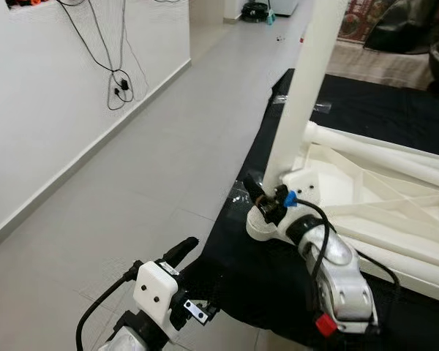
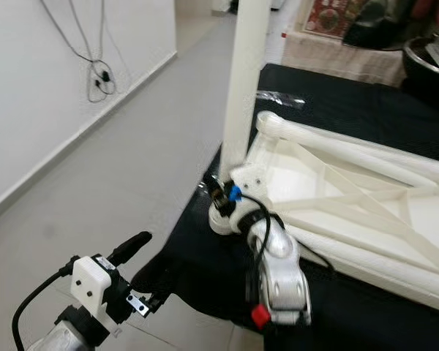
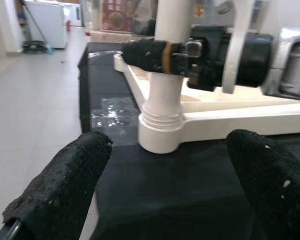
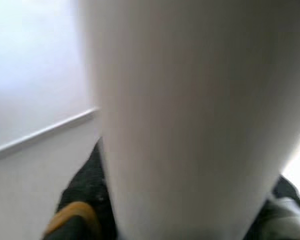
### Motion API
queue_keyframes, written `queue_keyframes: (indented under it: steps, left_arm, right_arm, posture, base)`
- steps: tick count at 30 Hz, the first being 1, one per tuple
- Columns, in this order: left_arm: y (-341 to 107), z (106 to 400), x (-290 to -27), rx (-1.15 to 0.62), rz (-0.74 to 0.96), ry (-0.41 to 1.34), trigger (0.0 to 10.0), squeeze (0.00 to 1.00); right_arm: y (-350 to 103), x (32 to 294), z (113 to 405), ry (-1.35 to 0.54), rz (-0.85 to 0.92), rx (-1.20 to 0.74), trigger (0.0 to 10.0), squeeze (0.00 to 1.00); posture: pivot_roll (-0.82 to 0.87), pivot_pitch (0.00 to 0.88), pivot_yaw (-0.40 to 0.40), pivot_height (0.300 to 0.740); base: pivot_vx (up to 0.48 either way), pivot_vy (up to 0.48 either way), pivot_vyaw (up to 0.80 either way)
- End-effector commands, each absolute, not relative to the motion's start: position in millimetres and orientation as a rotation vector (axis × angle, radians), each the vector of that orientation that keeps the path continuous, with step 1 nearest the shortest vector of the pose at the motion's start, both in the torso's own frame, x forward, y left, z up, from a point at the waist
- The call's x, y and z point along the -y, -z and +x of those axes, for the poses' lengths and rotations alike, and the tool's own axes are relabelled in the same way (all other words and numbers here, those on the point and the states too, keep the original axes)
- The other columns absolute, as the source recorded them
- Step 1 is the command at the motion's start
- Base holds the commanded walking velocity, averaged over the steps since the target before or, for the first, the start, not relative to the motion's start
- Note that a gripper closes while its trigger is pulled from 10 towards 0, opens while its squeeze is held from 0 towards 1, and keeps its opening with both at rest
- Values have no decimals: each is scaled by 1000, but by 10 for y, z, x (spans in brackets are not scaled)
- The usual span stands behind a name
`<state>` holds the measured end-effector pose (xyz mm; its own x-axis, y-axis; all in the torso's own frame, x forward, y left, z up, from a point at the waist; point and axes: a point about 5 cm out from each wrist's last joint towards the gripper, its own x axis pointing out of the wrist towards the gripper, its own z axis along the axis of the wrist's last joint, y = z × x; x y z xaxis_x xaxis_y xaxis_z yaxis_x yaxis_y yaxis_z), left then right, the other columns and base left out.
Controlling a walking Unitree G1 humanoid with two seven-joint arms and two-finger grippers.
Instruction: Building children table
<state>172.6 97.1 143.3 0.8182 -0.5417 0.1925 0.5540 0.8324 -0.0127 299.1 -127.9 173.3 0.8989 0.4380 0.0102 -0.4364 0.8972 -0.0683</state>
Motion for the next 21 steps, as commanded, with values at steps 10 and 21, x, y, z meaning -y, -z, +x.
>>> queue_keyframes:
  steps: [10, 21]
  left_arm:
    - [-1349, 1717, -957, 147, -78, 601, 10000, 0]
    - [-1339, 1691, -927, 139, -77, 599, 10000, 0]
  right_arm:
    - [-2152, 1345, 3162, -964, -36, 132, 10000, 976]
    - [-2370, 1263, 3548, -1265, -144, 98, 2980, 0]
  posture:
    - [63, 183, -35, 740]
    - [100, 172, -45, 740]
  base:
    - [0, 0, 0]
    - [0, 0, 0]
